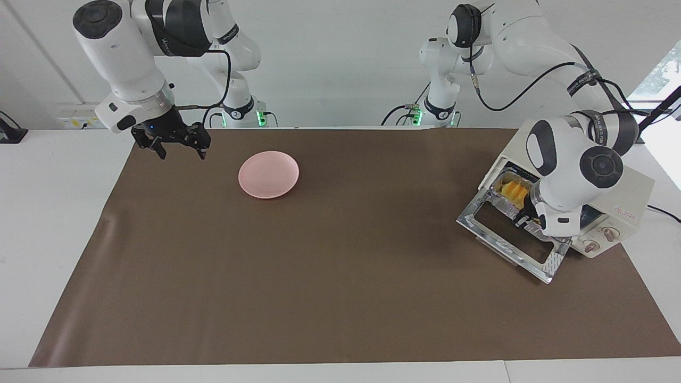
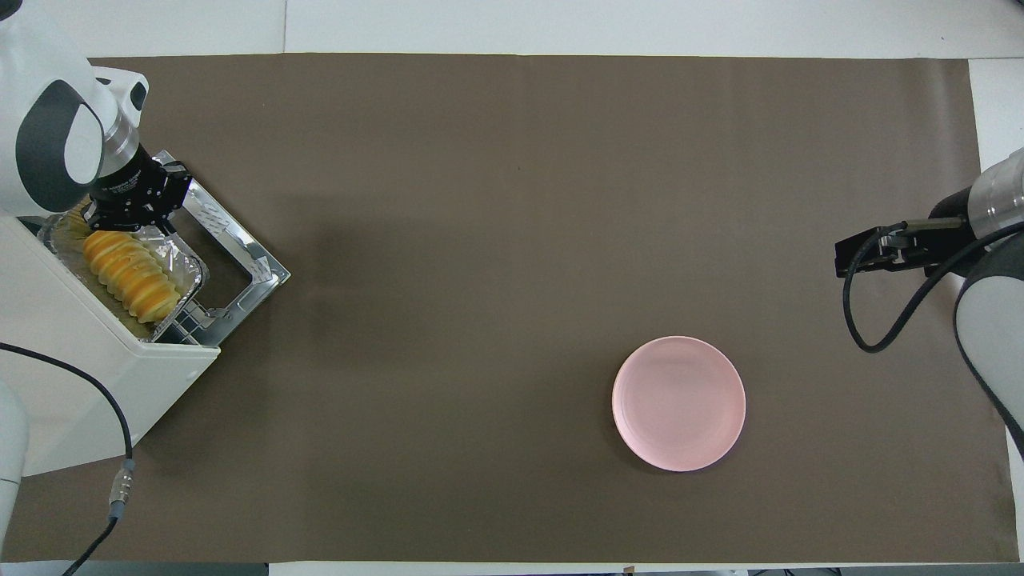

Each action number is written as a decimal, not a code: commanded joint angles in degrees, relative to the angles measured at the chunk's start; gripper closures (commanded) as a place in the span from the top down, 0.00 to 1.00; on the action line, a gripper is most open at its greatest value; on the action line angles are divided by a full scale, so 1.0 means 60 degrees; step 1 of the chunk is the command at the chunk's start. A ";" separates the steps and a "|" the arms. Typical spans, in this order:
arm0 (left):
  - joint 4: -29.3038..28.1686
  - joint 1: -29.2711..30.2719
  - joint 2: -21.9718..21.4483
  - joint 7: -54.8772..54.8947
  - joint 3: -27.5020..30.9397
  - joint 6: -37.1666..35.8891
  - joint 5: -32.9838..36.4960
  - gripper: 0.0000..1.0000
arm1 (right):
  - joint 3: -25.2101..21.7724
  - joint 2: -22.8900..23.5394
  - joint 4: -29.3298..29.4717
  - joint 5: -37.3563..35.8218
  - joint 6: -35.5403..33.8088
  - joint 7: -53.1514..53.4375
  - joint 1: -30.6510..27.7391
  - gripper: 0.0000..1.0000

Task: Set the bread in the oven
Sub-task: 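Push the foil tray into the oven with the left gripper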

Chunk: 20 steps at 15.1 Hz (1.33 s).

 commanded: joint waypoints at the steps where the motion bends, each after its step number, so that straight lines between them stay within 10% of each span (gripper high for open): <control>1: -0.0797 -0.0056 -0.0547 0.0135 0.0140 0.0035 0.0474 0.00 | 0.0081 -0.0151 -0.0179 -0.0131 0.0059 -0.0230 -0.0136 1.00; 13: -0.1970 0.0105 -0.1002 0.0896 0.0316 0.0900 0.0989 0.00 | 0.0081 -0.0151 -0.0179 -0.0131 0.0059 -0.0230 -0.0136 1.00; 16: -0.1955 0.0149 -0.1002 0.1160 0.0316 0.0973 0.0989 0.93 | 0.0081 -0.0151 -0.0179 -0.0131 0.0059 -0.0230 -0.0136 1.00; 20: -0.1751 0.0149 -0.1002 0.1482 0.0316 0.0930 0.0989 1.00 | 0.0081 -0.0151 -0.0179 -0.0131 0.0059 -0.0230 -0.0136 1.00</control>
